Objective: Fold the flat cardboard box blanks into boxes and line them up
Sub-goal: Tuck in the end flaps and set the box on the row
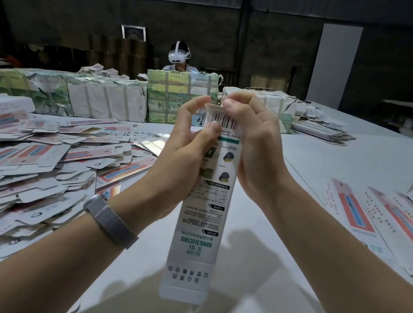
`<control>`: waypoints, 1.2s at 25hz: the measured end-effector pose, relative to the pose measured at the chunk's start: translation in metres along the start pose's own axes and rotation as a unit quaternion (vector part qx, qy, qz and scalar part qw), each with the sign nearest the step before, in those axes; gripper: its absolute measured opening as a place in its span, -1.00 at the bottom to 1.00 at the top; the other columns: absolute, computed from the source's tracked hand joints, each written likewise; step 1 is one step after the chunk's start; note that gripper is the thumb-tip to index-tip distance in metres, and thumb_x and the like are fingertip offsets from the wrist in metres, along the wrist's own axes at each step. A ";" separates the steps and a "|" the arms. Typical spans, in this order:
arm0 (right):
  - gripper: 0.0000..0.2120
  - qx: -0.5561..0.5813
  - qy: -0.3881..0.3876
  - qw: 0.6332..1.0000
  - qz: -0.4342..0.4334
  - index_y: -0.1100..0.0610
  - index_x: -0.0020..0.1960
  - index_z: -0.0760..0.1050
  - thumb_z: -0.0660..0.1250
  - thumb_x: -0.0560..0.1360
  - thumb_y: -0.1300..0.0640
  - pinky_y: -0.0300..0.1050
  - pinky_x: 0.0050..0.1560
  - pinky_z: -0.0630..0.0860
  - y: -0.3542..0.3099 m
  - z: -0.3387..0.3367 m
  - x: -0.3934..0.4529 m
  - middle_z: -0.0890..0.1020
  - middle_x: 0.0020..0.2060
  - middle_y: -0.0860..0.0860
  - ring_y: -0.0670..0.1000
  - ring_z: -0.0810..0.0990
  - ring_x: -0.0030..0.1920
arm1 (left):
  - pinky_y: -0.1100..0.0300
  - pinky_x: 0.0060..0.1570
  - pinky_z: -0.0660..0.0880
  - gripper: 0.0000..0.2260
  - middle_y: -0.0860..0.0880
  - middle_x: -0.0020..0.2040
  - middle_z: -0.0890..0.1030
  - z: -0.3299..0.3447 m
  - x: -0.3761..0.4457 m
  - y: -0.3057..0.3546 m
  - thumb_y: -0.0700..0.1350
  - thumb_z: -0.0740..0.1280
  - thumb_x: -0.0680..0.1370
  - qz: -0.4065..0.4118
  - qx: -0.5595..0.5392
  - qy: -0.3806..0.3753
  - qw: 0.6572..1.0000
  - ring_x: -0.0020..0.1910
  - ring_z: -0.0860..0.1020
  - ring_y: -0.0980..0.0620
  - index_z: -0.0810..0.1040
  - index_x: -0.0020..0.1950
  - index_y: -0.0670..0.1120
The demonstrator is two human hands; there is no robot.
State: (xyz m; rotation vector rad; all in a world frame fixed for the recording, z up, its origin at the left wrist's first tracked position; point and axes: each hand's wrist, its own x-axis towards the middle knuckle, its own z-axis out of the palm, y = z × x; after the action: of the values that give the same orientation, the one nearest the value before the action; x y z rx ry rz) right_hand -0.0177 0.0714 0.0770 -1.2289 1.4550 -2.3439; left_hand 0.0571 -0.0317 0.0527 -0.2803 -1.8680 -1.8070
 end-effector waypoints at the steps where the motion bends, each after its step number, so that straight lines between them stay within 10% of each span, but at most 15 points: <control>1: -0.90 -0.001 -0.006 1.000 0.006 0.19 -0.10 0.47 0.24 0.59 0.23 0.01 -0.19 0.53 0.000 0.000 0.001 0.53 -0.26 0.07 0.13 0.51 -0.20 | 0.20 -0.33 0.56 -0.69 -0.06 -0.20 0.70 -0.001 0.000 0.000 -0.07 0.12 0.72 0.004 0.001 -0.003 1.000 -0.27 0.66 0.03 0.24 0.46 0.15; 30: -0.71 -0.115 -0.075 0.990 0.038 0.11 0.11 0.66 0.23 0.49 0.14 0.11 -0.03 0.50 -0.018 -0.019 0.009 0.68 -0.10 0.04 0.10 0.61 -0.04 | 0.16 -0.27 0.57 -0.61 -0.05 -0.23 0.63 -0.014 0.006 0.001 -0.14 0.15 0.67 0.132 0.069 -0.107 0.983 -0.32 0.61 0.01 0.09 0.43 0.11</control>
State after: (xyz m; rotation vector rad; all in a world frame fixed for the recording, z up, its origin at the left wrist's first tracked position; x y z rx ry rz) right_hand -0.0319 0.0897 0.0924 -1.3443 1.7247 -2.0313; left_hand 0.0555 -0.0462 0.0559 -0.6608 -1.9835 -1.5104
